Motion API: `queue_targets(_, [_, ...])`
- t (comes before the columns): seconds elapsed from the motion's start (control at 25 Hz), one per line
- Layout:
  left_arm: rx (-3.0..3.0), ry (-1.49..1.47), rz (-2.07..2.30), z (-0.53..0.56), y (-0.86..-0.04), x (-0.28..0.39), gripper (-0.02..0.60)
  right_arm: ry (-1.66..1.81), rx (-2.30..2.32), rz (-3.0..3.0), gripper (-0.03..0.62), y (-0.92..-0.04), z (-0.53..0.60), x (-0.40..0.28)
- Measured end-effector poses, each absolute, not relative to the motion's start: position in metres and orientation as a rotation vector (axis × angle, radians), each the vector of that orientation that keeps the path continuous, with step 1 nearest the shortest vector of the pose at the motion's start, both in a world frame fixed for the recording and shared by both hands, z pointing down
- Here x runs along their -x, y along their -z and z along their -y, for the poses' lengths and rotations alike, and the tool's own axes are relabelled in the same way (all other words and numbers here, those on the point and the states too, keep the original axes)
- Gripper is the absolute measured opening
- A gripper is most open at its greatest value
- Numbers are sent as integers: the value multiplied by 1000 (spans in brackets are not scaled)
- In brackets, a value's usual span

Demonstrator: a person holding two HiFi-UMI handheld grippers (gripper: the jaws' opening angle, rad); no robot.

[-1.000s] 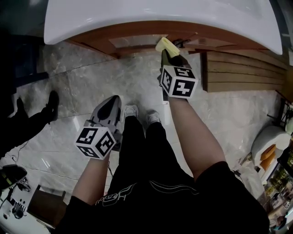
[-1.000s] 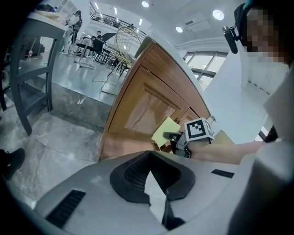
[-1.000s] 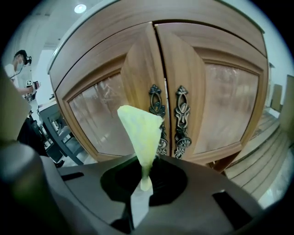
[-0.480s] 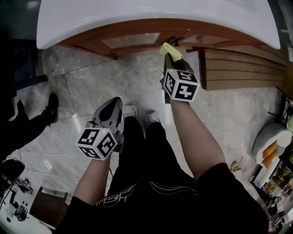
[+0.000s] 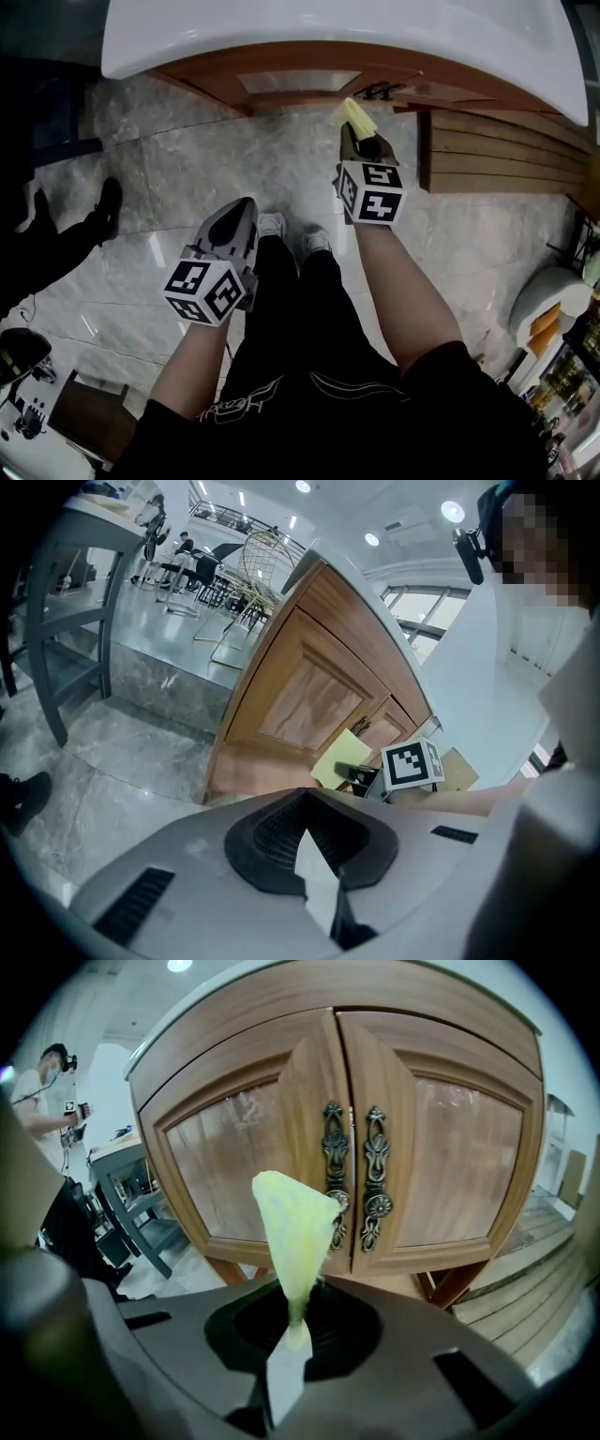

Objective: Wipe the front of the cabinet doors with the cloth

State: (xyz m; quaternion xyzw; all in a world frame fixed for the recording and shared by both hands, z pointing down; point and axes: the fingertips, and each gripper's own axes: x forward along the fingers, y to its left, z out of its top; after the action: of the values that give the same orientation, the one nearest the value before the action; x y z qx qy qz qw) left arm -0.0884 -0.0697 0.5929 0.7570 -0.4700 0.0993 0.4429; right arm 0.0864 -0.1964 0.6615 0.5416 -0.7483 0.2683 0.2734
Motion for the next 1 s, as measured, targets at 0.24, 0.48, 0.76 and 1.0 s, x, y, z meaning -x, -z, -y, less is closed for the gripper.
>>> queue_targets(0.24, [-1811, -210, 1225, 72, -602, 122, 6, -683, -1336, 2077, 40, -666, 195, -36])
queue_targets(0.48, [-1757, -178, 1291, 76, -609, 166, 6, -655, -1205, 2137, 40, -676, 193, 23])
queue_targets(0.76, [-1693, -164, 1323, 60, -620, 196, 6, -610, -1095, 2187, 40, -688, 197, 75])
queue_targets(1.0, [-1642, -162, 1365, 45, -628, 230, 6, -590, -1030, 2202, 40, -702, 197, 110])
